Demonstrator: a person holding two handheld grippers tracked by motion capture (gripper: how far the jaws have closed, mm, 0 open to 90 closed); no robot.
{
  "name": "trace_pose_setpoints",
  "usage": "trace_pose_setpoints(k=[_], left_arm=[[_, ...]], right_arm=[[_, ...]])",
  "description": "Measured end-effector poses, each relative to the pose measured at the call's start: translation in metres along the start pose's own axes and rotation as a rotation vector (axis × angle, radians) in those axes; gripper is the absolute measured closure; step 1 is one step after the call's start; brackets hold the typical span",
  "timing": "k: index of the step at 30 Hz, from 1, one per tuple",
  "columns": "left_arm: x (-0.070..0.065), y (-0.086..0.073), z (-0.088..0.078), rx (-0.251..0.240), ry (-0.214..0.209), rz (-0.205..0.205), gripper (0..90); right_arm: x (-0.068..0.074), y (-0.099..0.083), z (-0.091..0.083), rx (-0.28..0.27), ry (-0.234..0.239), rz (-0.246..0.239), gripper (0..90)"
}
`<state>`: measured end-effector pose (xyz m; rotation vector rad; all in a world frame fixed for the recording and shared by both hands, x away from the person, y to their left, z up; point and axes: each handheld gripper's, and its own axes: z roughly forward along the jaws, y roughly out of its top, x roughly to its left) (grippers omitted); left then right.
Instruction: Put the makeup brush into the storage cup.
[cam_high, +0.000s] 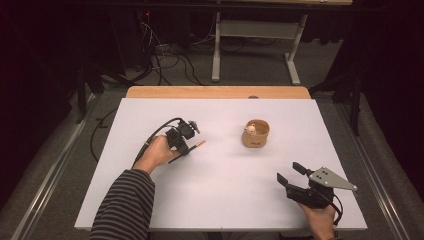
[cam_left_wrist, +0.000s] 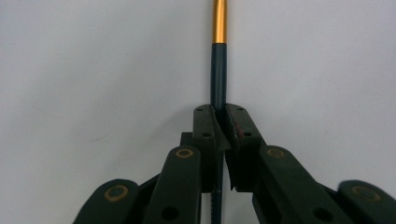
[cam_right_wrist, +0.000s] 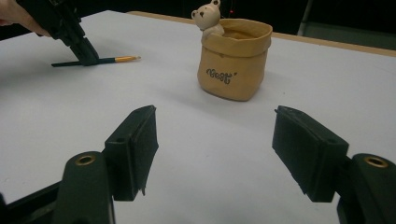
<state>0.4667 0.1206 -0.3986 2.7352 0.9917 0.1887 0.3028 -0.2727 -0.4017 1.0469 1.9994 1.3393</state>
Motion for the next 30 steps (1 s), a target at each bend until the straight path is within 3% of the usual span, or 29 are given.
trace_pose_setpoints(k=[12, 23, 30], left_arm=[[-0.003, -0.002, -0.003, -0.007, 0.003, 0.013, 83.4], [-0.008, -0.007, -0.021, -0.082, -0.006, 0.017, 83.4], [-0.012, -0.016, -0.036, -0.167, -0.011, 0.01, 83.4]], right_arm=[[0.001, 0.0, 0.002, 0.002, 0.002, -0.005, 33.0], [0.001, 0.0, 0.002, 0.001, 0.001, -0.007, 33.0], [0.001, 0.001, 0.0, -0.001, -0.001, -0.007, 32.9]])
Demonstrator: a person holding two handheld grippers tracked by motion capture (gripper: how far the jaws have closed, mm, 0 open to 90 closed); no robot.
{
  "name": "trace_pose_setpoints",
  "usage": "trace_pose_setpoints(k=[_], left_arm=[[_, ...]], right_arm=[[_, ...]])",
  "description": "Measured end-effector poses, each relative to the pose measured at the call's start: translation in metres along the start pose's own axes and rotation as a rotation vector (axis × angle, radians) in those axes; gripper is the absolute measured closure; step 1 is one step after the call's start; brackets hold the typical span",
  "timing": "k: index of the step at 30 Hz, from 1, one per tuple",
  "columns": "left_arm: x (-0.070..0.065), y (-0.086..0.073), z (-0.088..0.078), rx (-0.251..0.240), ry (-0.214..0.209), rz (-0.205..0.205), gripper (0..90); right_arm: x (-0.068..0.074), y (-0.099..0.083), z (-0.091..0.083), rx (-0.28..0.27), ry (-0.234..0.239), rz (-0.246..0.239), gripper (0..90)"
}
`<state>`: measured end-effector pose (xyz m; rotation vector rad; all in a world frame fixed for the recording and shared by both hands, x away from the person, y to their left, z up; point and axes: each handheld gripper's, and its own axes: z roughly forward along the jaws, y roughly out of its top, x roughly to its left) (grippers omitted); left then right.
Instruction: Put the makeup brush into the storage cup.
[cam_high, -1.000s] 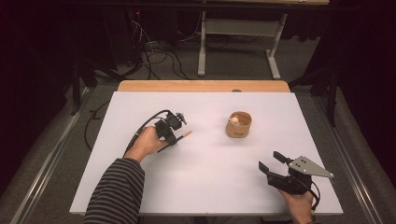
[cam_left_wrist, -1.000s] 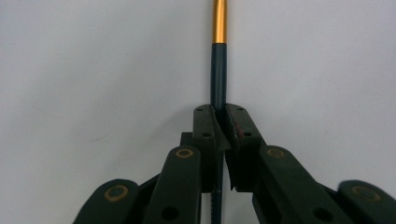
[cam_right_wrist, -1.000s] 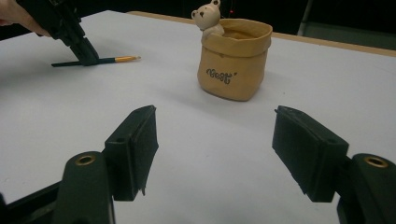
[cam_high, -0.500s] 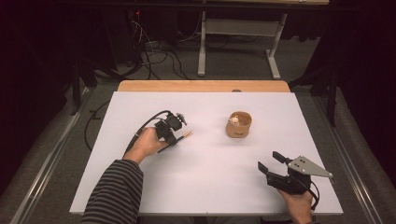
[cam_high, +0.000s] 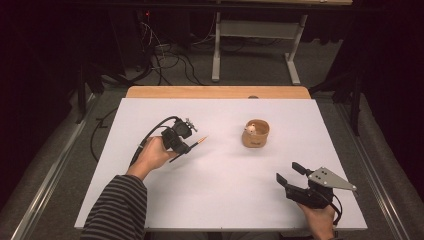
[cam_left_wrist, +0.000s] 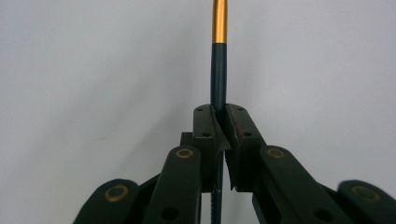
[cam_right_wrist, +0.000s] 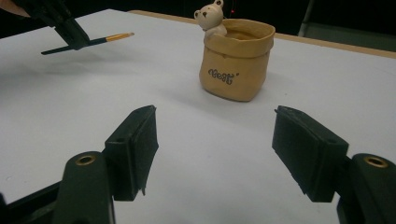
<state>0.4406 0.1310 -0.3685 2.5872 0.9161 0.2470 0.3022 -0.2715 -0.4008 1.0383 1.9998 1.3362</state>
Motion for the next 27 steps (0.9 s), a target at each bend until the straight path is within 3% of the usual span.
trace_pose_setpoints(k=[10, 27], left_arm=[[-0.002, -0.018, -0.022, -0.118, -0.047, -0.024, 83.4], [-0.026, -0.049, -0.043, -0.25, -0.102, -0.014, 83.4]], right_arm=[[0.0, 0.0, -0.001, -0.003, -0.002, -0.002, 33.0], [0.001, 0.0, -0.001, -0.001, -0.002, 0.001, 33.4]])
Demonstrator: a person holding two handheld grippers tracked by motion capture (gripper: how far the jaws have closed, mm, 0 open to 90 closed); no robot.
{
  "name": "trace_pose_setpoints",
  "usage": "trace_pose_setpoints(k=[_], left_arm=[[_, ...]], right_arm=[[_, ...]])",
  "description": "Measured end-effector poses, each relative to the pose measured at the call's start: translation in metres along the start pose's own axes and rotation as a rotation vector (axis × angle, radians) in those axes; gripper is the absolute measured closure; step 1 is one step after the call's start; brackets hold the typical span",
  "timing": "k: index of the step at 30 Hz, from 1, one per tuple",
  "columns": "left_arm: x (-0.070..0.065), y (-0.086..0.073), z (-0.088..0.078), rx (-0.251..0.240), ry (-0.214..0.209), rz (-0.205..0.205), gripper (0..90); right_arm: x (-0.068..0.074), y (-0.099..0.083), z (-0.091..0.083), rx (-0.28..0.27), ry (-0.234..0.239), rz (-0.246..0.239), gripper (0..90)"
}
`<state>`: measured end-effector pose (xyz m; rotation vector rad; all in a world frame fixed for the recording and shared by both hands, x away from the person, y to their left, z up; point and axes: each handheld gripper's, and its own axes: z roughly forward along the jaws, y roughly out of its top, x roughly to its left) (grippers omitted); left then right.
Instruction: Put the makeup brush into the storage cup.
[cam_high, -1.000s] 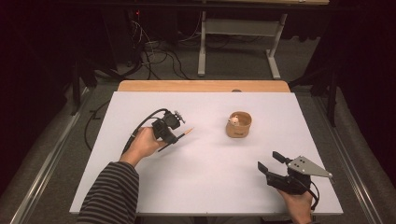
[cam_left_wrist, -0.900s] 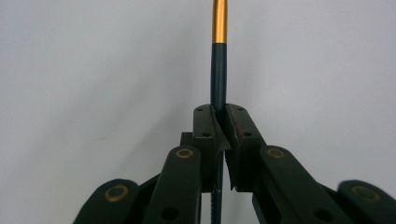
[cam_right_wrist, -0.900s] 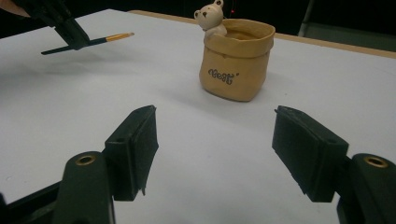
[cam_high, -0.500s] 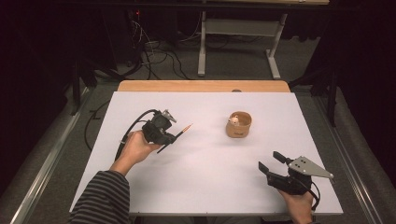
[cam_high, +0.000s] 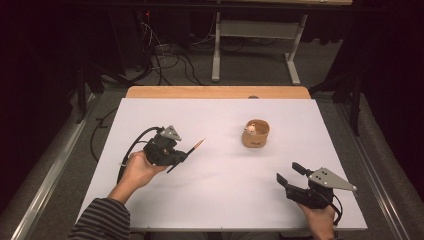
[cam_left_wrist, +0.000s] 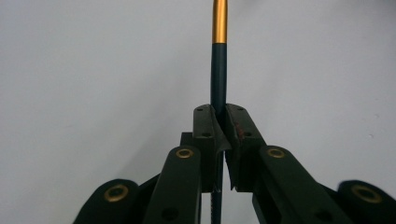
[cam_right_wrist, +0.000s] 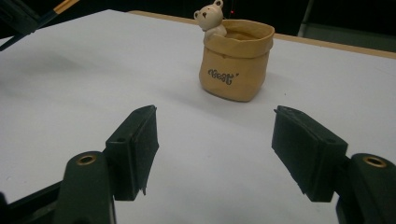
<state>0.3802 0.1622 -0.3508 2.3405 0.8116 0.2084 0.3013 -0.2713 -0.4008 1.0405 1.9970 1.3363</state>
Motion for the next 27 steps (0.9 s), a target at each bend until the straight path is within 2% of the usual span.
trace_pose_setpoints(k=[3, 10, 15, 27], left_arm=[[-0.005, -0.004, -0.003, -0.024, -0.014, 0.0, 83.4], [-0.014, -0.013, -0.014, -0.061, -0.018, 0.005, 83.4], [-0.022, -0.022, -0.021, -0.108, -0.023, 0.0, 83.4], [-0.037, -0.032, -0.023, -0.155, -0.044, 0.015, 83.4]], right_arm=[[0.0, 0.0, 0.0, -0.006, 0.002, -0.004, 33.4], [0.0, 0.0, -0.001, -0.005, 0.002, -0.005, 33.5], [0.001, 0.0, -0.001, -0.007, 0.001, -0.01, 33.6], [0.002, 0.0, 0.0, -0.003, 0.005, 0.001, 33.6]])
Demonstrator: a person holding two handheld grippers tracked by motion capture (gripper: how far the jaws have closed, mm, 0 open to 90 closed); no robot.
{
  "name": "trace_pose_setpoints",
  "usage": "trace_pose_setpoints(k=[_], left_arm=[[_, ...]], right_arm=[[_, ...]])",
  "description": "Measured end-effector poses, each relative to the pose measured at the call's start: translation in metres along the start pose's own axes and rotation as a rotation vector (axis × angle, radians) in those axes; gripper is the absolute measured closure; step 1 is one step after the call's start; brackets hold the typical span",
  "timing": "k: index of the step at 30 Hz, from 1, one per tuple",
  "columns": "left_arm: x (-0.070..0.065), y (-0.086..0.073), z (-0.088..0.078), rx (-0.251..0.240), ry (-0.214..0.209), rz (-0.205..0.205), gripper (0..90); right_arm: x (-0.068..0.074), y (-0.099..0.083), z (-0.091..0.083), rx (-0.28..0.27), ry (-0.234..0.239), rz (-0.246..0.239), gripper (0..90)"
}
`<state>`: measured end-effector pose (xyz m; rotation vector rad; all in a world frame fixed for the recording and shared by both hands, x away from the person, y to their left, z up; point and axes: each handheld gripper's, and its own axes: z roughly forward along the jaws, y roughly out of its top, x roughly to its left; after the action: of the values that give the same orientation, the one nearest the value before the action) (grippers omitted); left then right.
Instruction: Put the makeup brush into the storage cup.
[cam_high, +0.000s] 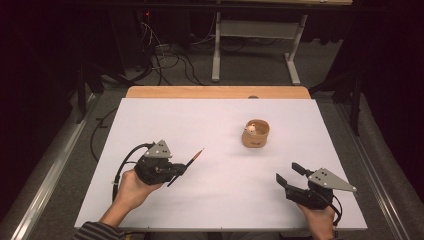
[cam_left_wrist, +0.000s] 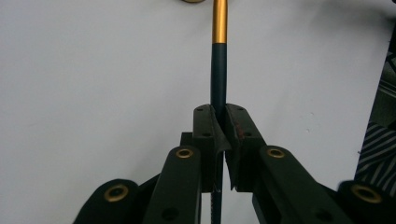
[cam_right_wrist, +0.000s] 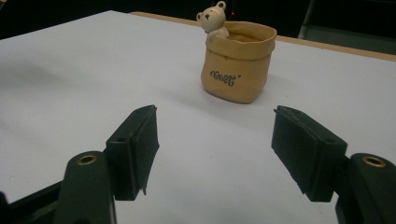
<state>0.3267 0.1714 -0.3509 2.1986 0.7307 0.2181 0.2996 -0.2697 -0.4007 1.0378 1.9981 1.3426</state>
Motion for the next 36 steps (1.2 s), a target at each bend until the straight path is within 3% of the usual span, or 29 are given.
trace_pose_setpoints(k=[22, 36], left_arm=[[-0.02, -0.012, 0.01, -0.069, -0.032, 0.017, 83.4], [-0.032, -0.005, 0.015, -0.11, -0.015, 0.075, 83.4]], right_arm=[[0.004, 0.003, 0.001, 0.01, 0.027, -0.006, 38.6], [0.014, 0.004, 0.003, 0.043, 0.086, -0.024, 44.4]])
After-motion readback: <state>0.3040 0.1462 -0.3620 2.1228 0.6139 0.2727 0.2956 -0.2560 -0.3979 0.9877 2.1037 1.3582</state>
